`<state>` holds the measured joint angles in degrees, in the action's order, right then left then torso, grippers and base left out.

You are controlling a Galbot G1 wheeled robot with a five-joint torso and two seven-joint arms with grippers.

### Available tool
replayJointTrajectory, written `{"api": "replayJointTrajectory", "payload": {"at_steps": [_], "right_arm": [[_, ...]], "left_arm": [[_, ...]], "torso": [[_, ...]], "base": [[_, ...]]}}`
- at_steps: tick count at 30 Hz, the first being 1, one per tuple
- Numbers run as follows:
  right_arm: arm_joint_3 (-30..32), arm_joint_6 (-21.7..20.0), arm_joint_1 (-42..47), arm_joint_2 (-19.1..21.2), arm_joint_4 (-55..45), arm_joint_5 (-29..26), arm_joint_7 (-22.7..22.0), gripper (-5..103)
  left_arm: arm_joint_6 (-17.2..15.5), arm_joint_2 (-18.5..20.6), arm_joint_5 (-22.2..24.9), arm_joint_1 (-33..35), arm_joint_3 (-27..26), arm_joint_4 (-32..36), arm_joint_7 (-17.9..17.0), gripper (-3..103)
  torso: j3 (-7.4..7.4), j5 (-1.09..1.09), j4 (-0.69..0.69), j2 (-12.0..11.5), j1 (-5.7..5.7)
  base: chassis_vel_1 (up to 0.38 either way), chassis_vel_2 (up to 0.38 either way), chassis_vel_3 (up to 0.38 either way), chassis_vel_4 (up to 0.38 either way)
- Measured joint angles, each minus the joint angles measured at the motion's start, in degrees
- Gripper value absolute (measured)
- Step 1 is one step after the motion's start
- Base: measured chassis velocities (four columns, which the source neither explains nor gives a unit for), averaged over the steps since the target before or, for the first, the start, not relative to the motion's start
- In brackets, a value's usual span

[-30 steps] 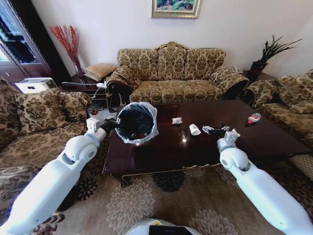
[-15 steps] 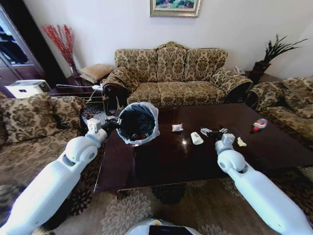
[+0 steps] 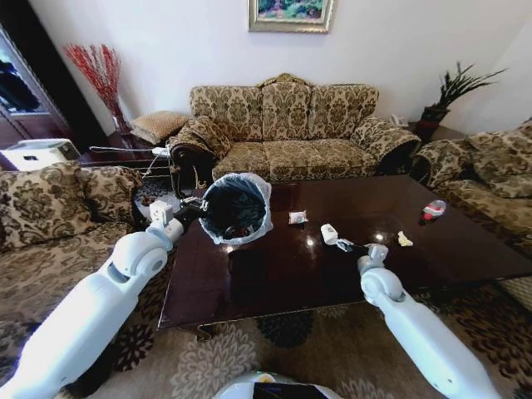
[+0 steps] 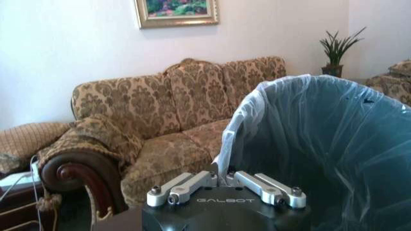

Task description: Move to the front of the table and place the trash on the table into the trash bin.

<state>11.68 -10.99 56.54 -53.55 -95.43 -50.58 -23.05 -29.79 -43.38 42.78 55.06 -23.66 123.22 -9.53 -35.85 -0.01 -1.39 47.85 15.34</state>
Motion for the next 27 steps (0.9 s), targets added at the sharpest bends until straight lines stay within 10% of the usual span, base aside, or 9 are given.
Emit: {"api": "replayJointTrajectory", "payload": {"at_steps": [27], "right_arm": [[-0.2,2.4,-3.8,-4.2,9.4,-5.3,6.0,103]], "left_arm": [[0.7,-0.4,0.1,-0.8,1.3,-1.3,5.3,2]], "torso": [[0.02,0.01,0.03,0.0,-0.03]], "base": [[0.000,0.000,0.000,0.000]]}}
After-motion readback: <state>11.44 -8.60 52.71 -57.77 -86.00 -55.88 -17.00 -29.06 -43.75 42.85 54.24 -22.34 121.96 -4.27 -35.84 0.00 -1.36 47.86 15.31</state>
